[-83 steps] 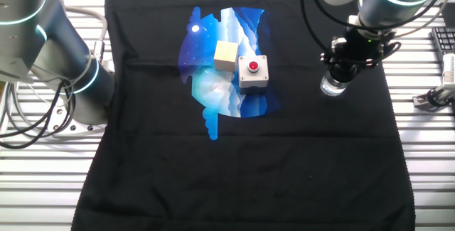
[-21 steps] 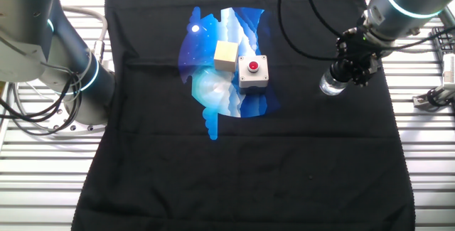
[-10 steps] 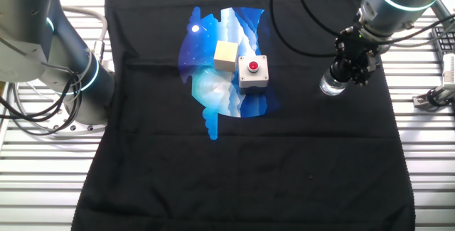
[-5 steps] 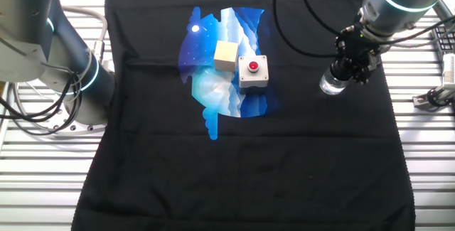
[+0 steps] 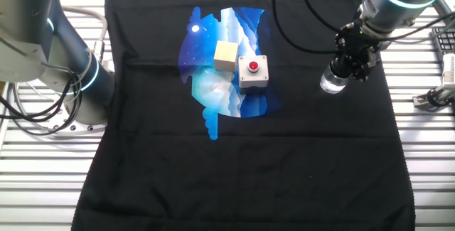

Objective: Screw the lid onto the jar

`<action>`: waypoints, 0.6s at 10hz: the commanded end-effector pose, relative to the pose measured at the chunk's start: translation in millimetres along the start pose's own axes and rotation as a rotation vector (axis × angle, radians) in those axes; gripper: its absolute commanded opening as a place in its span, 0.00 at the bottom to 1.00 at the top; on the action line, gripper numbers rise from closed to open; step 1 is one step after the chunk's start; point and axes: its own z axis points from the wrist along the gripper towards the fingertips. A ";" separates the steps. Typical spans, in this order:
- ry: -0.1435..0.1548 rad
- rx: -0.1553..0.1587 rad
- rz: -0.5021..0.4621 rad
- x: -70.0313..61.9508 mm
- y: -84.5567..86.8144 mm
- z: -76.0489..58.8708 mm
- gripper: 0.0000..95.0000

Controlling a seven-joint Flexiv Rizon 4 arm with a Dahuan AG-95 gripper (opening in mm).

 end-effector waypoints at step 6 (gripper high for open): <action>0.023 0.023 0.013 -0.6 0.3 0.1 0.40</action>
